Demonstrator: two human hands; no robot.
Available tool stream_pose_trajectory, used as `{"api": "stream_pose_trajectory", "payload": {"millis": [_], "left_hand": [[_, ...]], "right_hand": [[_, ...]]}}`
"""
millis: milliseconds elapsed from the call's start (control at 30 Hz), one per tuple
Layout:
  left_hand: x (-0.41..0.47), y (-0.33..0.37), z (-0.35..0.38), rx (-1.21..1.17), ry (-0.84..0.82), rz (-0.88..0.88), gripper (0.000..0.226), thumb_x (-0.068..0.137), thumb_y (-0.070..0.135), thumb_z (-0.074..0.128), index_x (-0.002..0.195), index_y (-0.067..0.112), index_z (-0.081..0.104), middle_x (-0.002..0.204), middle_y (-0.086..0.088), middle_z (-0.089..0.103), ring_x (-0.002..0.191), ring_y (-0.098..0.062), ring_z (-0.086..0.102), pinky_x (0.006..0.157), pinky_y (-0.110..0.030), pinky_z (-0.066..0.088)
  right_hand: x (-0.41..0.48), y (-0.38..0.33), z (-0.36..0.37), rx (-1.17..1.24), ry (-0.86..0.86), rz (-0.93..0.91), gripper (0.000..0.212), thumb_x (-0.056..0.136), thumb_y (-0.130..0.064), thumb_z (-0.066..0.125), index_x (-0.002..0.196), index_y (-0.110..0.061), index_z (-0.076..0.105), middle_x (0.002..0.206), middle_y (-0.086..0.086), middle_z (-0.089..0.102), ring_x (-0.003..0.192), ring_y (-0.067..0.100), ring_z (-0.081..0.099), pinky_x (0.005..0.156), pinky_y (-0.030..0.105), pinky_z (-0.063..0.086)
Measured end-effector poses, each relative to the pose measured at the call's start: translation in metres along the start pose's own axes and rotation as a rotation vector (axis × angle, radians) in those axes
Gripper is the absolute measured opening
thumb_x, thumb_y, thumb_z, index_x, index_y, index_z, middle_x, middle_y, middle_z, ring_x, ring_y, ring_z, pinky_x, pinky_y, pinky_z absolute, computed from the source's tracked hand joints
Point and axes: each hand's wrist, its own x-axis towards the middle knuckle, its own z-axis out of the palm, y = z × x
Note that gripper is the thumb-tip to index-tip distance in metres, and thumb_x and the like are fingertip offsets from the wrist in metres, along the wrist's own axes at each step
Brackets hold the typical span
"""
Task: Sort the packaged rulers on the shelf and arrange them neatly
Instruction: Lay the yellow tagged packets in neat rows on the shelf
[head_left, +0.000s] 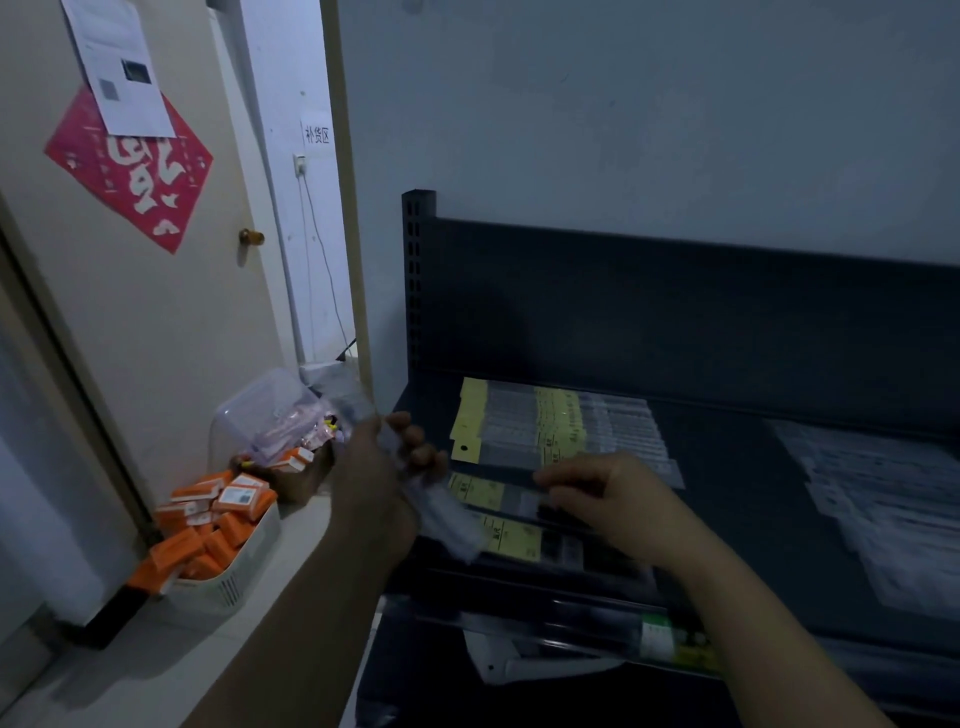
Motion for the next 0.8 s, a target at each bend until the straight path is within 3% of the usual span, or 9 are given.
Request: {"api": "stream_pose_trajectory", "payload": {"millis": [133, 233, 333, 467, 567, 667, 800], "left_hand": [[-0.009, -0.015, 0.022, -0.072, -0.109, 0.056, 0.029, 0.102, 0.036, 0.034, 0.092, 0.016, 0.053, 0.077, -0.006, 0.059, 0.072, -0.020, 0.056, 0.077, -0.040, 0.047], [-0.012, -0.022, 0.031, 0.002, -0.163, 0.055, 0.026, 0.102, 0.034, 0.032, 0.100, 0.018, 0.053, 0.091, -0.009, 0.064, 0.088, -0.023, 0.060, 0.087, -0.044, 0.047], [-0.013, -0.028, 0.037, 0.094, -0.237, 0.051, 0.030, 0.103, 0.034, 0.029, 0.108, 0.017, 0.053, 0.097, -0.010, 0.065, 0.091, -0.024, 0.061, 0.086, -0.042, 0.050], [-0.006, -0.027, 0.031, 0.265, -0.200, 0.131, 0.031, 0.101, 0.027, 0.039, 0.124, 0.013, 0.054, 0.109, -0.011, 0.063, 0.096, -0.022, 0.065, 0.081, -0.040, 0.054], [-0.002, -0.027, 0.028, 0.400, -0.211, 0.178, 0.018, 0.096, 0.016, 0.052, 0.107, 0.010, 0.064, 0.100, -0.006, 0.068, 0.094, -0.021, 0.066, 0.078, -0.038, 0.059], [-0.004, -0.038, 0.039, 0.463, -0.221, 0.160, 0.009, 0.091, 0.007, 0.059, 0.088, 0.004, 0.067, 0.079, -0.004, 0.072, 0.076, -0.018, 0.068, 0.069, -0.030, 0.060], [-0.009, -0.062, 0.062, 0.553, -0.271, 0.162, 0.007, 0.084, 0.004, 0.068, 0.077, 0.005, 0.066, 0.066, -0.004, 0.071, 0.063, -0.015, 0.068, 0.060, -0.027, 0.059]], "right_hand": [[0.000, -0.025, 0.009, 0.109, -0.074, 0.018, 0.033, 0.089, -0.040, 0.060, 0.121, -0.032, 0.062, 0.111, -0.021, 0.065, 0.100, -0.009, 0.059, 0.084, 0.013, 0.047], [0.003, -0.034, 0.009, 0.107, -0.075, 0.012, 0.040, 0.087, -0.038, 0.064, 0.126, -0.031, 0.056, 0.111, -0.019, 0.063, 0.099, -0.006, 0.059, 0.082, 0.014, 0.048], [0.003, -0.030, 0.001, 0.095, -0.062, -0.003, 0.037, 0.088, -0.029, 0.065, 0.124, -0.025, 0.058, 0.103, -0.017, 0.063, 0.091, -0.004, 0.060, 0.076, 0.014, 0.047], [-0.010, -0.012, -0.022, 0.117, -0.036, -0.005, 0.030, 0.089, -0.017, 0.065, 0.118, -0.025, 0.061, 0.105, -0.017, 0.064, 0.091, -0.006, 0.059, 0.079, 0.010, 0.043], [-0.024, 0.003, -0.040, 0.189, 0.067, 0.011, 0.034, 0.086, -0.003, 0.066, 0.103, -0.033, 0.065, 0.091, -0.025, 0.069, 0.085, -0.009, 0.062, 0.076, 0.008, 0.045], [-0.037, 0.020, -0.056, 0.244, 0.185, 0.069, 0.028, 0.085, 0.000, 0.066, 0.099, -0.025, 0.069, 0.088, -0.014, 0.072, 0.078, 0.003, 0.063, 0.071, 0.014, 0.049], [-0.061, 0.042, -0.082, 0.278, 0.257, 0.120, 0.026, 0.087, 0.000, 0.062, 0.102, -0.020, 0.068, 0.085, -0.005, 0.068, 0.072, 0.005, 0.057, 0.066, 0.017, 0.046]]}}
